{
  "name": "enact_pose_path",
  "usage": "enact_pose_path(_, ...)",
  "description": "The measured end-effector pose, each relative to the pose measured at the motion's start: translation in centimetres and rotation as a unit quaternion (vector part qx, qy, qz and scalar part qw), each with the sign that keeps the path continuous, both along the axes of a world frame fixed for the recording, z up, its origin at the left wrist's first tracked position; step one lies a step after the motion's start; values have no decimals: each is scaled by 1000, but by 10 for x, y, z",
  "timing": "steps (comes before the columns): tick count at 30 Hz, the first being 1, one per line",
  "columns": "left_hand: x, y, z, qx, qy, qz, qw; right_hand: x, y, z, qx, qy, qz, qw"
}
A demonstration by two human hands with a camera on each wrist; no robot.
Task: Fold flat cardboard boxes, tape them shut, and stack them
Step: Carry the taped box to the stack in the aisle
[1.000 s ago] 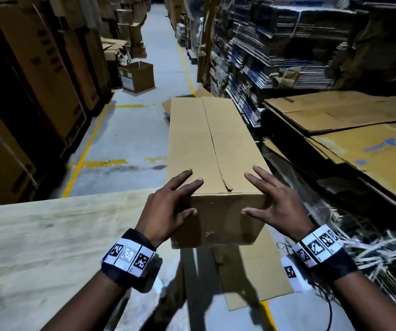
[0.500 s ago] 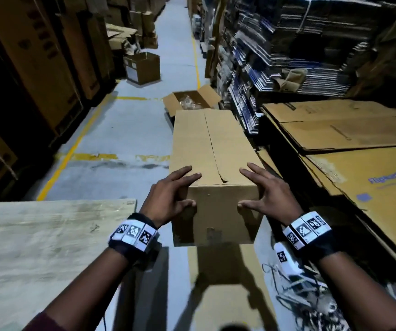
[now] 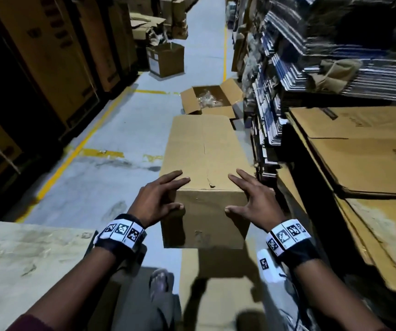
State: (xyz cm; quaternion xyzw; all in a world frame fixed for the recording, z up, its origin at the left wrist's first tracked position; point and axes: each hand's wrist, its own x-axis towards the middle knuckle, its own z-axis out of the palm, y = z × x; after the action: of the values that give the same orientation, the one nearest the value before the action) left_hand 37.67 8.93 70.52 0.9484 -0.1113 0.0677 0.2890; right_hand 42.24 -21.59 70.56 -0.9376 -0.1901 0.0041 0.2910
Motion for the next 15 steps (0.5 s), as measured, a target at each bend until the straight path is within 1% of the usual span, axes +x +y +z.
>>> enact_pose_path(2, 48, 14, -42, -1, -1, 4, 1000, 45, 16, -45, 11, -3, -11, 1000)
enact_pose_path(5, 120, 37, -116, 1, -10, 5, 1000, 115, 44, -122, 20, -6, -14, 1000)
enact_pose_path(8, 187, 60, -207, -3, -14, 10, 1000, 185, 68, -215, 32, 1, -12, 999)
enact_pose_path(13, 267, 92, -340, 1, -7, 18, 1000, 271, 100, -342, 6, 17, -3, 1000)
enact_pose_path(15, 289, 102, -381, 0, -2, 19, 1000, 295, 111, -383, 3, 26, -2, 1000)
